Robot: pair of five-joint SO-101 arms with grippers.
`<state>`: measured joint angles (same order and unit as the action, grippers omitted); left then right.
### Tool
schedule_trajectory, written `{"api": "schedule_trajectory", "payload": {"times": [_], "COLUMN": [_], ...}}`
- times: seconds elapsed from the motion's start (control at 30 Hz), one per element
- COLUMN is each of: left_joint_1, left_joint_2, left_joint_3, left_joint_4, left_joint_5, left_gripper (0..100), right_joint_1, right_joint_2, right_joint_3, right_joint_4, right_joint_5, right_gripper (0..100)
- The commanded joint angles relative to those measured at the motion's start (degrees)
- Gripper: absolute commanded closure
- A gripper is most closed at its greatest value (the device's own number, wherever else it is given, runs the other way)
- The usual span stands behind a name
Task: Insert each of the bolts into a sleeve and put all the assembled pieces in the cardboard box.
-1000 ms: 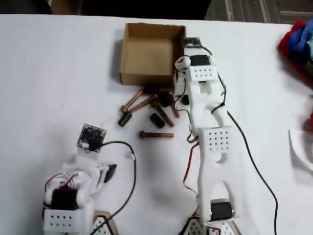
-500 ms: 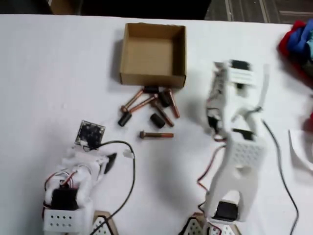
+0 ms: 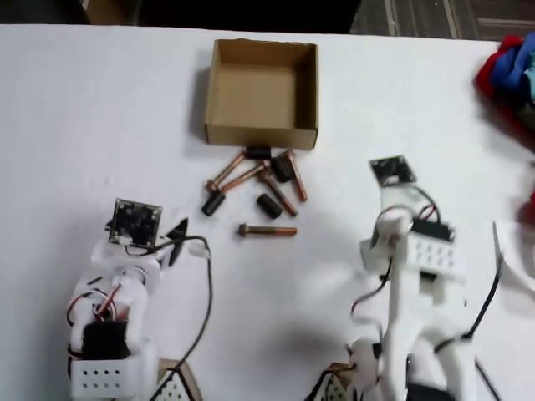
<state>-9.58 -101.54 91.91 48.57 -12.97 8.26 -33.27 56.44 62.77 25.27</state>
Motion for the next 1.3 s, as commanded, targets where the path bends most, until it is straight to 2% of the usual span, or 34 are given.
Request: {"api": "schedule_trajectory", "payload": {"times": [0.0, 0.1, 0.17, 0.23, 0.3, 0.43, 0.57, 0.6, 0.67, 0.77, 0.9, 1.27], "left_joint_1": [2.1, 4.4, 6.9, 8.8, 10.0, 14.0, 19.8, 21.3, 23.9, 26.1, 27.6, 28.8], "left_joint_2": [7.7, 22.7, 36.7, 52.8, 69.3, 96.6, 116.3, 120.8, 128.4, 135.7, 139.3, 140.0], "left_joint_3": [-6.5, -14.3, -23.3, -34.2, -47.2, -76.3, -102.6, -107.7, -114.4, -119.4, -120.2, -119.6], "left_joint_4": [-0.1, -2.4, -0.8, 3.6, 10.7, 29.5, 49.3, 52.7, 53.6, 53.5, 53.5, 53.5], "left_joint_5": [-0.1, -4.0, -6.9, -8.5, -6.1, 6.9, 28.7, 33.4, 40.2, 44.9, 44.2, 45.3], "left_gripper": [69, 69, 69, 69, 69, 69, 69, 69, 69, 69, 69, 69], "right_joint_1": [-3.9, -6.0, -6.8, -7.1, -6.9, -6.8, -6.8, -6.8, -6.8, -6.8, -6.8, -6.7], "right_joint_2": [-9.4, -11.5, -11.5, -11.5, -11.5, -11.5, -11.5, -11.5, -11.5, -11.5, -11.9, -11.6], "right_joint_3": [4.6, 6.0, 6.2, 6.2, 6.2, 6.5, 8.7, 9.8, 12.5, 16.5, 20.7, 20.7], "right_joint_4": [-2.9, -3.8, -3.8, -3.8, -3.9, -3.9, -6.0, -7.5, -10.8, -15.0, -18.8, -19.3], "right_joint_5": [-3.1, -4.9, -6.0, -6.7, -7.5, -7.6, -7.6, -7.6, -7.6, -7.6, -7.6, -7.6], "right_gripper": [97.8, 97.8, 97.8, 97.8, 97.8, 97.8, 97.8, 97.8, 97.8, 97.8, 97.8, 97.8]}}
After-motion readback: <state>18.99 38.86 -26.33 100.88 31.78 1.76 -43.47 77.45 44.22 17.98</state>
